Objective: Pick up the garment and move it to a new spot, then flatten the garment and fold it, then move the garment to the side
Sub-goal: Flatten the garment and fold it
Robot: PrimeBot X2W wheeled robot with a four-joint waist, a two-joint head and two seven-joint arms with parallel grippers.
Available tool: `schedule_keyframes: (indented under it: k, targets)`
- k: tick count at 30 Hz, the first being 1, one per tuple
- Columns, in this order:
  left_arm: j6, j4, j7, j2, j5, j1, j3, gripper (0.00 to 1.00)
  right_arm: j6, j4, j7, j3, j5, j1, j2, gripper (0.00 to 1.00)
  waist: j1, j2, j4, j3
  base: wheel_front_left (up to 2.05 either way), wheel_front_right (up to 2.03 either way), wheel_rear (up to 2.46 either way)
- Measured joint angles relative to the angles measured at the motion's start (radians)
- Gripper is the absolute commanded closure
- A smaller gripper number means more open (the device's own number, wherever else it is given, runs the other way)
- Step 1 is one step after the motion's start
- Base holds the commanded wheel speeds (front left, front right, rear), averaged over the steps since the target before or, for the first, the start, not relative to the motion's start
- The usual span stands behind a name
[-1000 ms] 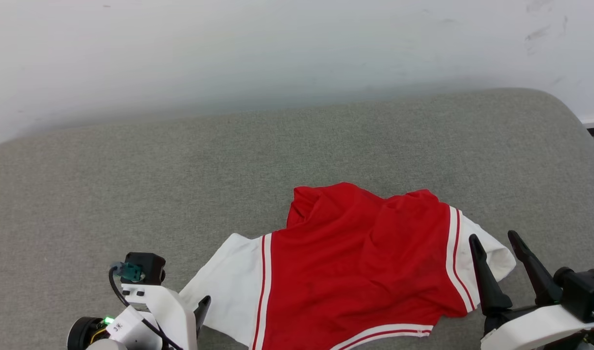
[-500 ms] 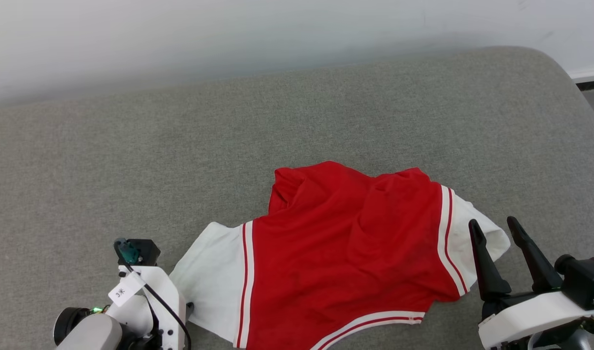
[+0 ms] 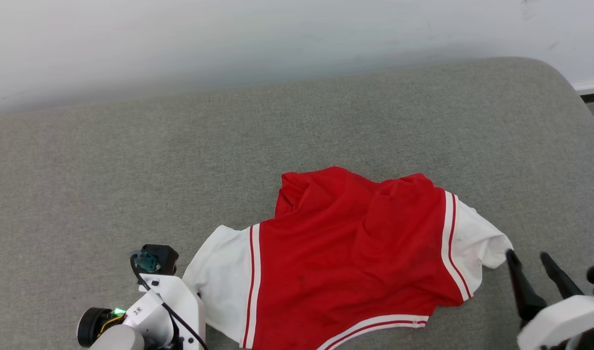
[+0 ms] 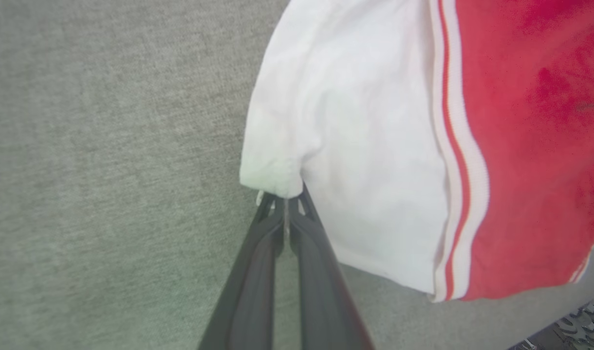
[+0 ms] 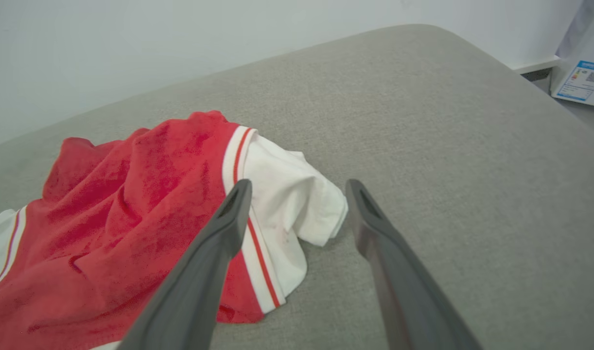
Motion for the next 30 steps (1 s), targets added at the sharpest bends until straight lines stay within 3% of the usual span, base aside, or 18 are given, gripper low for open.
schedule_keyframes:
  k: [5, 9, 19, 30]
  targets:
    - [0.032, -0.078, -0.061, -0.001, 0.019, 0.026, 0.016, 1.0, 0.0, 0.086, 0.16, -0.071, 0.05, 0.008, -0.051, 0.0, 0.0, 0.0, 0.022, -0.019, 0.0, 0.0, 0.0]
    - [0.049, -0.145, -0.08, 0.004, 0.026, 0.042, 0.023, 1.0, 0.0, 0.125, 0.275, -0.065, 0.088, -0.006, -0.105, 0.0, 0.0, 0.0, 0.038, -0.018, 0.0, 0.0, 0.0]
    - [0.075, -0.277, -0.085, 0.016, 0.069, 0.023, 0.016, 1.0, 0.0, 0.186, 0.42, 0.049, 0.126, -0.144, -0.204, 0.0, 0.0001, 0.0, 0.073, 0.036, 0.0, 0.0, 0.0]
    - [0.074, -0.289, -0.086, 0.009, 0.074, 0.004, 0.004, 1.0, 0.0, 0.354, 0.511, 0.212, 0.192, -0.256, -0.277, 0.0, 0.0, 0.0, 0.103, 0.103, 0.0, 0.0, 0.0]
